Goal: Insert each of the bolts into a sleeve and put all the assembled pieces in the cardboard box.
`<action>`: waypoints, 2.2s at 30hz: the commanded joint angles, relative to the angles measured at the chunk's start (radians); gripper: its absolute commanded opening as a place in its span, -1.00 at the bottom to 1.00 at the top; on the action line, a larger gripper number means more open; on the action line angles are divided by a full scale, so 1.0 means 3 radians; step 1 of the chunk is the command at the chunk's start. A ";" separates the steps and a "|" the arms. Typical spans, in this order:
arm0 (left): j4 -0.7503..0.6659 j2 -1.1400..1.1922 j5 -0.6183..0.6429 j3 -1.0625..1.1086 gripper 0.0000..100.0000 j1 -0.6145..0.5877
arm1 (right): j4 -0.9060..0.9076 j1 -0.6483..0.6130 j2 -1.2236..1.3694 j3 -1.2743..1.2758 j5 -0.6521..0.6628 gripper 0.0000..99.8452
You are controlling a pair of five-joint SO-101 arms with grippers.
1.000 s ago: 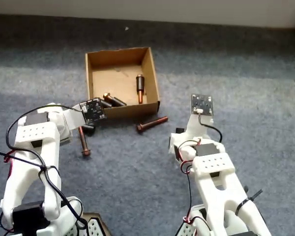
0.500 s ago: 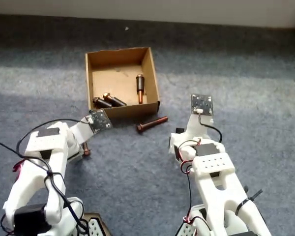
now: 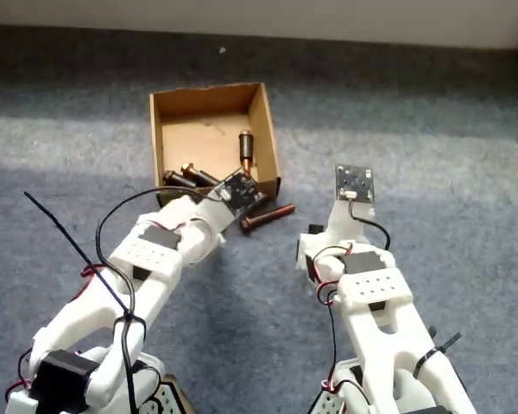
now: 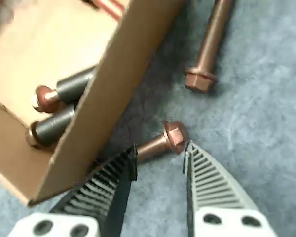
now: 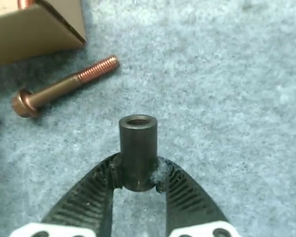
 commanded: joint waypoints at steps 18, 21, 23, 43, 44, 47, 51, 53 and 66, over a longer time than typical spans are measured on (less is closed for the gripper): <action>0.2527 0.1143 -0.1811 -0.2371 -0.59 -0.0033 | -0.0069 0.0028 -0.0125 -0.0028 0.0010 -0.99; 0.2588 0.1470 -0.2036 -0.2631 -0.59 -0.0084 | -0.0069 0.0028 -0.0125 -0.0028 0.0010 -0.99; 0.2567 0.1655 -0.2133 -0.2785 -0.59 -0.0110 | -0.0069 0.0028 -0.0125 -0.0028 0.0010 -0.99; 0.2849 0.2591 -0.2158 -0.3388 -0.92 0.0018 | -0.0069 0.0038 -0.0151 -0.0028 0.0010 -0.99; 0.2961 0.2585 -0.2112 -0.3399 -0.97 0.0033 | -0.0069 0.0038 -0.0151 -0.0028 0.0010 -0.99; 0.3191 0.2422 -0.1857 -0.3368 -0.99 0.0084 | -0.0069 0.0038 -0.0156 -0.0028 0.0010 -0.99; 0.3345 0.1946 -0.1586 -0.3143 -0.99 0.0100 | -0.0069 0.0038 -0.0156 -0.0028 0.0010 -0.99; 0.3324 0.1609 -0.1447 -0.2954 -0.99 0.0095 | -0.0069 0.0038 -0.0156 -0.0028 0.0010 -0.99; 0.2097 -0.0499 -0.0010 -0.1317 -0.99 0.0079 | -0.0064 -0.0090 -0.0233 -0.0008 0.0010 -0.99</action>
